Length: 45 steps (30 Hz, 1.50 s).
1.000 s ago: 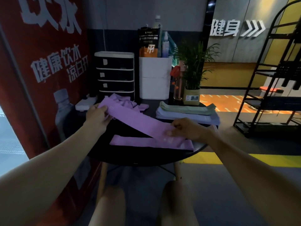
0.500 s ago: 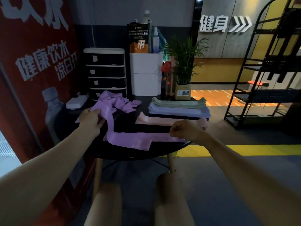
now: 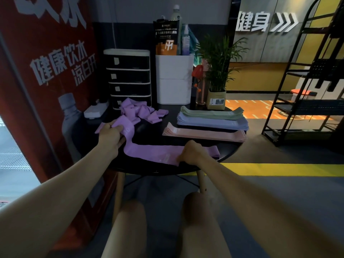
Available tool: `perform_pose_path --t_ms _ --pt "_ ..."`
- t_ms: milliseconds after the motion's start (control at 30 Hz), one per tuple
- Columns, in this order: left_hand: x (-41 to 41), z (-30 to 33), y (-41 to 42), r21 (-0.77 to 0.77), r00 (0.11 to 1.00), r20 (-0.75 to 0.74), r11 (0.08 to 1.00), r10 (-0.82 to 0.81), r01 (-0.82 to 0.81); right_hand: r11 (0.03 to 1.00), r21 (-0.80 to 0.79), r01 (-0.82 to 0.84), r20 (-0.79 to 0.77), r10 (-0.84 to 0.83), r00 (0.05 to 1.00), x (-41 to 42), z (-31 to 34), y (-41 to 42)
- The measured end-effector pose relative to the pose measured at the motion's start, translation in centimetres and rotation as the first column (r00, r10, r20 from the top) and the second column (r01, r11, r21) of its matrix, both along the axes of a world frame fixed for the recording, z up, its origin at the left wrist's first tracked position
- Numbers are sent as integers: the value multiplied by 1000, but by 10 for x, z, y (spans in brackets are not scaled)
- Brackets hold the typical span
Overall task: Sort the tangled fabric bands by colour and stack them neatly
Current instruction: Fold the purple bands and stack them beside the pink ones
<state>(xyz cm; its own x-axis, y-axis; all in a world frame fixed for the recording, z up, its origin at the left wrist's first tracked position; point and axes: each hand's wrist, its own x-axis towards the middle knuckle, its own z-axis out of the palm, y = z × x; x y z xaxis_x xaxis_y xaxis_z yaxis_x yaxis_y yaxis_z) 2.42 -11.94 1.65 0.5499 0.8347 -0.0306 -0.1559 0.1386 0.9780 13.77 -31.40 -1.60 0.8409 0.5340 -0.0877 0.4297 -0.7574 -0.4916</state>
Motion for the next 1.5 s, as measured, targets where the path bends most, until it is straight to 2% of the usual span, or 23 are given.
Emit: perform_pose_path --t_ms 100,167,267,367,467,533,633,833,1067,1267,1367,1500 --pt "-6 2 5 -2 1000 4 1000 -2 2 998 64 5 -64 -1 998 -3 2 3" --pt "-10 5 9 -6 1000 14 1000 1 -1 995 99 -6 -54 11 998 -6 7 3" --pt "-14 14 14 12 999 41 1000 17 -17 965 262 30 -107 -2 994 -3 14 -3" --pt "-12 22 15 28 998 56 999 37 -38 860 472 193 -268 -68 961 7 25 -20" --pt "-7 22 13 31 998 59 999 35 -37 757 563 332 -300 -187 935 21 28 -42" --pt "-3 15 6 43 999 29 999 19 -20 735 571 365 -242 -274 931 28 26 -52" --pt "3 -3 0 58 999 -36 998 14 -12 764 529 370 -122 -363 924 37 17 -60" --pt "9 -29 0 367 929 -330 930 168 -38 723 549 419 -133 -419 898 40 0 -60" --pt "9 -56 0 533 841 -497 840 212 104 765 498 408 -16 -462 887 45 -23 -58" --pt "8 -65 1 604 847 -469 791 252 99 762 531 370 42 -460 887 44 -28 -58" --pt "6 -69 0 636 843 -469 763 263 116 714 589 379 16 -479 878 46 -29 -59" --pt "6 -69 -1 614 853 -451 785 262 83 640 650 410 -34 -515 857 49 -26 -60"
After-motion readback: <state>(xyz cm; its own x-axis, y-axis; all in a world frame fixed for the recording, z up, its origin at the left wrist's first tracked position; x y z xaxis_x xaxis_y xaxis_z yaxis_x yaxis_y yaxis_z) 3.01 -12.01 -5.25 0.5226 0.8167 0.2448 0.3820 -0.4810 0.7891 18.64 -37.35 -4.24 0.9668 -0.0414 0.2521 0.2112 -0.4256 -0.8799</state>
